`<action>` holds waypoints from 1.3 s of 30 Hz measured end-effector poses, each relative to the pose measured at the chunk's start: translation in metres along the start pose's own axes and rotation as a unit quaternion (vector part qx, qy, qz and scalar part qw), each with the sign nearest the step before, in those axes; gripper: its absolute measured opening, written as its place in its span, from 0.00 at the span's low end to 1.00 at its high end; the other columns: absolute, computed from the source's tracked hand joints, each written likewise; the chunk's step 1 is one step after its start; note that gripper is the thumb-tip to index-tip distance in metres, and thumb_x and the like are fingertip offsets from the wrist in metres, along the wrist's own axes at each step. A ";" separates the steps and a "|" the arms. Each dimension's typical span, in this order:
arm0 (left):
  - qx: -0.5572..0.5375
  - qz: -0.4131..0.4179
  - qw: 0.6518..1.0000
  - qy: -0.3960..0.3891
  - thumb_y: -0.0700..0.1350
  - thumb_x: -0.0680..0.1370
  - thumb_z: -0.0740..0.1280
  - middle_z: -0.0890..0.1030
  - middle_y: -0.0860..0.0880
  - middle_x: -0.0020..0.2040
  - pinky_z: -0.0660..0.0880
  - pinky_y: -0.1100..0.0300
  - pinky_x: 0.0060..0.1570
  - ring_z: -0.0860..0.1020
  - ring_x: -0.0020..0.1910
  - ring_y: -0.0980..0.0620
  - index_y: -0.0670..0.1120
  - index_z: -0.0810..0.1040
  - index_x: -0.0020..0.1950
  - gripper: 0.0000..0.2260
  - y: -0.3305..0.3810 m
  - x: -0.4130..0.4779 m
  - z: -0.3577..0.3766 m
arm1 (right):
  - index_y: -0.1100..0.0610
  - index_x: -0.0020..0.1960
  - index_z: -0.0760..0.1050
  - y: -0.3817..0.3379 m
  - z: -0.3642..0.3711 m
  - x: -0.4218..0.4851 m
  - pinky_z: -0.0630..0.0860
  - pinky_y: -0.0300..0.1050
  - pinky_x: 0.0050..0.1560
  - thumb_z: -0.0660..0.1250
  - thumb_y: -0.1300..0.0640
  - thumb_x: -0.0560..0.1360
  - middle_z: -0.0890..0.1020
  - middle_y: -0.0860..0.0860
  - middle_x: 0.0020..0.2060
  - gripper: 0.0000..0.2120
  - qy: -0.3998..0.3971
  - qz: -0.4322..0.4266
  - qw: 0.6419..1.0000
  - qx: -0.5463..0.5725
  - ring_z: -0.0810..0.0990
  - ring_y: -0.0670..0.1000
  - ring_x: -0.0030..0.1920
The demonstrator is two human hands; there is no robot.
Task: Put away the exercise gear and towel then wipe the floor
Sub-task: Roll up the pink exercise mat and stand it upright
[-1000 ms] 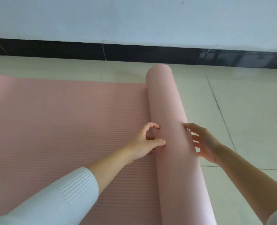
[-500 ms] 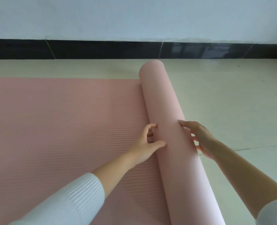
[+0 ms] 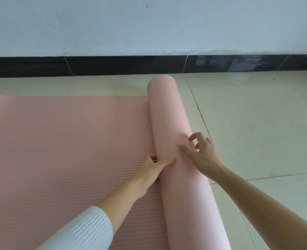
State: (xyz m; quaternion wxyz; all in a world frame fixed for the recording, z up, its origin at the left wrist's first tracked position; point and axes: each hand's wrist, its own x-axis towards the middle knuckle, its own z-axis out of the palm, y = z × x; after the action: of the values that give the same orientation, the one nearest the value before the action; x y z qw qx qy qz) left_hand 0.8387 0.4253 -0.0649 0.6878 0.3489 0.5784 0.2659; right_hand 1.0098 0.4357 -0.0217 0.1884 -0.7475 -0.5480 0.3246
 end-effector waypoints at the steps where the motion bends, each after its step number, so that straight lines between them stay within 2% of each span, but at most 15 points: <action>1: -0.002 0.005 1.000 -0.001 0.57 0.62 0.79 0.84 0.51 0.51 0.80 0.53 0.50 0.84 0.48 0.54 0.47 0.73 0.59 0.31 0.000 0.000 0.000 | 0.46 0.58 0.66 -0.004 0.004 -0.001 0.71 0.47 0.43 0.64 0.40 0.73 0.69 0.49 0.52 0.17 0.007 -0.006 1.000 -0.021 0.72 0.53 0.53; 6: -0.005 0.031 0.999 0.014 0.53 0.65 0.79 0.82 0.51 0.51 0.80 0.56 0.48 0.83 0.47 0.54 0.47 0.72 0.56 0.25 0.001 0.002 0.004 | 0.45 0.58 0.69 -0.001 0.002 -0.006 0.73 0.47 0.43 0.64 0.45 0.73 0.71 0.49 0.53 0.15 0.016 0.024 0.998 0.051 0.74 0.53 0.53; 10: 0.050 0.021 0.998 0.011 0.58 0.63 0.75 0.83 0.54 0.52 0.79 0.51 0.55 0.82 0.49 0.56 0.48 0.76 0.59 0.29 0.001 0.003 -0.019 | 0.46 0.57 0.75 -0.004 -0.007 -0.010 0.76 0.46 0.47 0.66 0.43 0.70 0.78 0.45 0.51 0.17 -0.024 0.010 0.990 0.138 0.79 0.48 0.50; 13: 0.042 0.053 0.996 0.055 0.46 0.65 0.72 0.81 0.55 0.54 0.78 0.60 0.50 0.80 0.50 0.57 0.51 0.74 0.64 0.27 0.003 -0.003 -0.043 | 0.46 0.54 0.79 -0.019 -0.003 -0.010 0.73 0.42 0.51 0.66 0.47 0.71 0.82 0.44 0.48 0.13 -0.065 -0.029 0.988 0.136 0.79 0.47 0.53; 16: 0.108 0.155 0.971 0.150 0.34 0.70 0.69 0.78 0.53 0.51 0.73 0.71 0.41 0.77 0.47 0.56 0.52 0.77 0.58 0.20 0.008 -0.017 -0.064 | 0.50 0.45 0.82 -0.047 0.009 -0.011 0.73 0.43 0.54 0.65 0.51 0.75 0.85 0.46 0.42 0.07 -0.097 -0.065 0.983 0.141 0.80 0.47 0.49; 18: 0.115 0.176 0.966 0.149 0.38 0.73 0.69 0.80 0.54 0.50 0.72 0.74 0.42 0.79 0.47 0.57 0.51 0.79 0.57 0.15 0.008 -0.030 -0.076 | 0.54 0.45 0.82 -0.067 0.018 -0.011 0.73 0.44 0.53 0.64 0.52 0.76 0.85 0.49 0.39 0.10 -0.118 -0.078 0.976 0.166 0.80 0.50 0.47; 20: 0.136 0.166 0.974 0.071 0.46 0.75 0.69 0.83 0.58 0.52 0.72 0.74 0.47 0.80 0.50 0.62 0.53 0.79 0.60 0.13 0.007 -0.044 -0.083 | 0.56 0.46 0.81 -0.084 0.026 -0.012 0.74 0.45 0.51 0.63 0.48 0.75 0.85 0.52 0.37 0.13 -0.121 -0.082 0.971 0.192 0.81 0.54 0.45; 24: 0.160 0.113 0.981 -0.011 0.60 0.69 0.73 0.80 0.63 0.57 0.73 0.66 0.55 0.78 0.54 0.67 0.56 0.70 0.68 0.29 -0.001 -0.054 -0.096 | 0.58 0.47 0.81 -0.105 0.038 -0.016 0.75 0.48 0.48 0.63 0.45 0.68 0.84 0.56 0.39 0.18 -0.101 -0.057 0.954 0.275 0.80 0.53 0.40; 28: 0.140 0.091 0.986 0.021 0.57 0.67 0.76 0.76 0.63 0.61 0.73 0.67 0.53 0.76 0.56 0.67 0.56 0.61 0.73 0.39 -0.005 -0.058 -0.116 | 0.59 0.53 0.77 -0.125 0.052 -0.017 0.79 0.57 0.52 0.66 0.51 0.72 0.78 0.56 0.45 0.15 -0.134 -0.007 0.901 0.412 0.79 0.54 0.43; 29: 0.138 0.095 0.985 0.036 0.54 0.67 0.76 0.74 0.62 0.63 0.73 0.65 0.55 0.75 0.58 0.65 0.57 0.58 0.75 0.41 -0.005 -0.059 -0.122 | 0.59 0.56 0.76 -0.129 0.058 -0.015 0.81 0.54 0.49 0.65 0.53 0.74 0.77 0.55 0.48 0.13 -0.111 -0.016 0.923 0.367 0.78 0.53 0.45; 31: 0.143 0.106 0.982 0.059 0.50 0.64 0.74 0.68 0.59 0.69 0.73 0.58 0.61 0.72 0.64 0.59 0.63 0.53 0.76 0.45 -0.004 -0.063 -0.137 | 0.56 0.58 0.74 -0.133 0.070 -0.015 0.74 0.41 0.40 0.62 0.55 0.77 0.75 0.52 0.53 0.12 -0.027 -0.054 0.987 0.148 0.75 0.50 0.46; 33: 0.157 0.118 0.977 0.076 0.48 0.64 0.72 0.65 0.57 0.70 0.72 0.60 0.61 0.69 0.66 0.56 0.68 0.56 0.73 0.42 -0.003 -0.069 -0.150 | 0.56 0.56 0.75 -0.136 0.081 -0.019 0.67 0.38 0.35 0.60 0.53 0.77 0.77 0.51 0.52 0.11 -0.004 -0.071 0.997 0.018 0.74 0.49 0.44; 36: 0.184 0.146 0.965 0.116 0.40 0.70 0.69 0.67 0.57 0.67 0.66 0.76 0.47 0.67 0.63 0.61 0.65 0.69 0.68 0.31 -0.002 -0.082 -0.170 | 0.58 0.52 0.79 -0.148 0.094 -0.029 0.74 0.43 0.44 0.60 0.50 0.77 0.81 0.54 0.49 0.14 -0.069 -0.061 0.993 0.070 0.77 0.53 0.46; 38: 0.171 0.145 0.963 0.147 0.40 0.72 0.68 0.72 0.58 0.67 0.64 0.77 0.48 0.69 0.63 0.63 0.59 0.73 0.68 0.26 0.000 -0.088 -0.185 | 0.57 0.50 0.81 -0.162 0.102 -0.032 0.74 0.50 0.51 0.60 0.48 0.77 0.83 0.53 0.48 0.16 -0.106 -0.058 0.985 0.124 0.79 0.54 0.51; 39: 0.161 0.133 0.967 0.143 0.43 0.73 0.68 0.74 0.59 0.66 0.64 0.75 0.51 0.70 0.63 0.64 0.56 0.73 0.68 0.23 0.001 -0.092 -0.191 | 0.56 0.49 0.82 -0.169 0.105 -0.033 0.74 0.48 0.50 0.60 0.47 0.78 0.84 0.51 0.48 0.16 -0.128 -0.059 0.978 0.153 0.80 0.52 0.51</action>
State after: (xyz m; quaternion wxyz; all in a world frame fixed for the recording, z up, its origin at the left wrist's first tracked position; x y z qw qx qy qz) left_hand 0.6341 0.3883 -0.0243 0.4910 0.4868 0.6547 0.3053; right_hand 0.8125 0.4523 0.0198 0.2479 -0.6283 -0.5545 0.4860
